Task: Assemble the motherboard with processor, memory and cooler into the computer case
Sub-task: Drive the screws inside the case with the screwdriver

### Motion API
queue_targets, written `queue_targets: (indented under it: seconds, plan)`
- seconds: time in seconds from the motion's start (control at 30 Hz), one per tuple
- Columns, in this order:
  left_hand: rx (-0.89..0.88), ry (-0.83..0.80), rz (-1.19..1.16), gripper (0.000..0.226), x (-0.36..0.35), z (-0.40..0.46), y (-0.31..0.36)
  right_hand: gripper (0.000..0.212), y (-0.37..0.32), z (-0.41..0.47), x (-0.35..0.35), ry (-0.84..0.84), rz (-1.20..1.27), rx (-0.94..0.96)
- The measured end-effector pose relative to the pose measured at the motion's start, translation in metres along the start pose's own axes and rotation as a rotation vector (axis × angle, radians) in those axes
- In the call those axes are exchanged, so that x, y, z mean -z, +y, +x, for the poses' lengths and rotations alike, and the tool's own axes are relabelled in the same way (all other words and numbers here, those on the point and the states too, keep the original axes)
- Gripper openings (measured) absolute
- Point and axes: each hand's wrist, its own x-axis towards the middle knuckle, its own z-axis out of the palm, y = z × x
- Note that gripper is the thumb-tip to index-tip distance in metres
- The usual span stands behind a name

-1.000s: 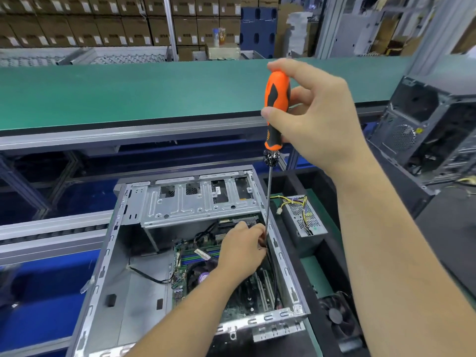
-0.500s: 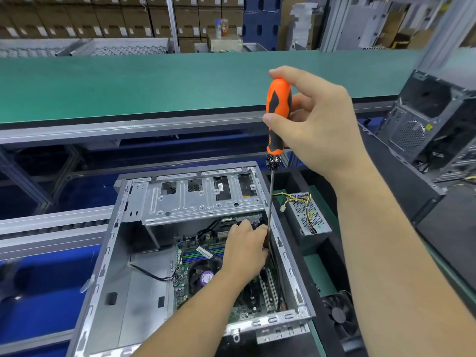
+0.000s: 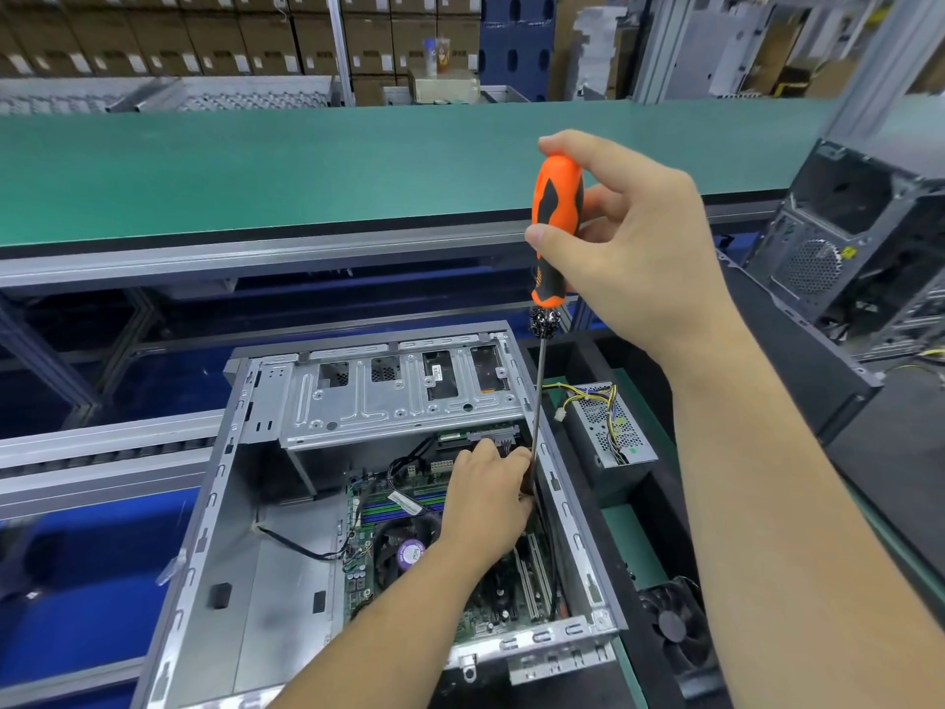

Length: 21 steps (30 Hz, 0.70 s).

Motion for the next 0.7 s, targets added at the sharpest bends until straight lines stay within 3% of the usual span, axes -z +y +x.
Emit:
queue_targets:
  seconds: [0.7]
  plan:
    - [0.041,-0.017,-0.001,0.026,-0.0040,-0.0005,0.0001,0.052,-0.0015,0.0021,0.0040,-0.023,-0.004,0.013]
